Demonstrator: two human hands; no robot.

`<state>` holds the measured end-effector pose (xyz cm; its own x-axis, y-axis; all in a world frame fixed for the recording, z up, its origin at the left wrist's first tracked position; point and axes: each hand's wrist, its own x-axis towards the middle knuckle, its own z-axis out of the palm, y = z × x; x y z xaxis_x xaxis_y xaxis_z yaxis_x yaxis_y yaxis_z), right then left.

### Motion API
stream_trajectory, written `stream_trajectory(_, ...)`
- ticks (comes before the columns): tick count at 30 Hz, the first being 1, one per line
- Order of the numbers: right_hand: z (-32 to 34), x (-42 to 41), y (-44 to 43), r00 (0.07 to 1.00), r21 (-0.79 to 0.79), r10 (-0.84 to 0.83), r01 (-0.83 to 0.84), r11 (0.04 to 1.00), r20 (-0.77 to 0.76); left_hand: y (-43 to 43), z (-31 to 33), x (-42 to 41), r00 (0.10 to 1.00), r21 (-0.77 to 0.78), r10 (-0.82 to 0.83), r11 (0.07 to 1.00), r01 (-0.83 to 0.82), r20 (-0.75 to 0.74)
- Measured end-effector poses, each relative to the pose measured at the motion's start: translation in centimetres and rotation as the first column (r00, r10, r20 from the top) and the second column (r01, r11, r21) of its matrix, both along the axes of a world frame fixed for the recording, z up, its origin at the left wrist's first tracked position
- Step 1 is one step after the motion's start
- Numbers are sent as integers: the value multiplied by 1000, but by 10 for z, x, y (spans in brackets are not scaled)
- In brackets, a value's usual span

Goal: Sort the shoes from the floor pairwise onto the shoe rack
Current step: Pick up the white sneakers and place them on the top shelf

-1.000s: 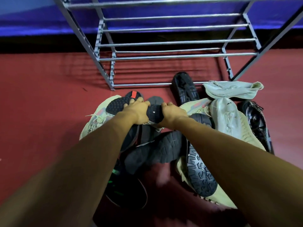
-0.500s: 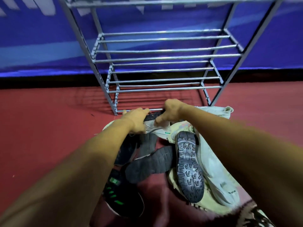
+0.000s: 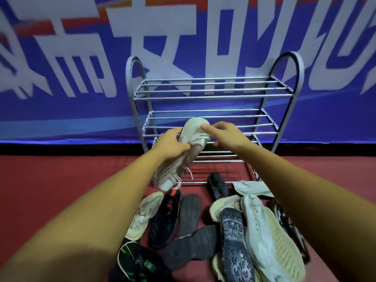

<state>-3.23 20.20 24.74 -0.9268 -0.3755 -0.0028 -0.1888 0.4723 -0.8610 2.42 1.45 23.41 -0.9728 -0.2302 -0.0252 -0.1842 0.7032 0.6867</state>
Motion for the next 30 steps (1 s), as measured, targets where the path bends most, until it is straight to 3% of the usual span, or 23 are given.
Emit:
stream_trajectory(3, 2, 6, -2, 996, -37, 54, -51, 998, 78, -2, 9, 3, 992, 287, 128, 950, -123, 2)
stream_trajectory(6, 1, 10, -7, 985, -65, 94, -85, 994, 146, -5, 13, 3, 976, 480, 218, 855, -195, 8)
stream_trajectory(11, -9, 11, -12, 959, 120, 269, -278, 953, 91, -18, 36, -3, 963, 663, 267, 716, -221, 33)
stream_trajectory(16, -6, 5, -22, 971, -78, 230, -225, 971, 67, -28, 46, -5, 968, 749, 247, 650, -128, -48)
stream_trajectory(22, 1, -18, -40, 986, -268, 159, -140, 953, 50, -44, 45, 1, 999, 688, 39, 725, -29, 1)
stream_trajectory(27, 12, -24, -69, 1000, -413, -23, 29, 910, 19, -52, 39, -8, 987, 730, 147, 682, -54, -65)
stream_trajectory(30, 15, -33, -87, 993, -443, -116, 107, 890, 7, -57, 38, -10, 988, 742, 155, 664, -93, -15)
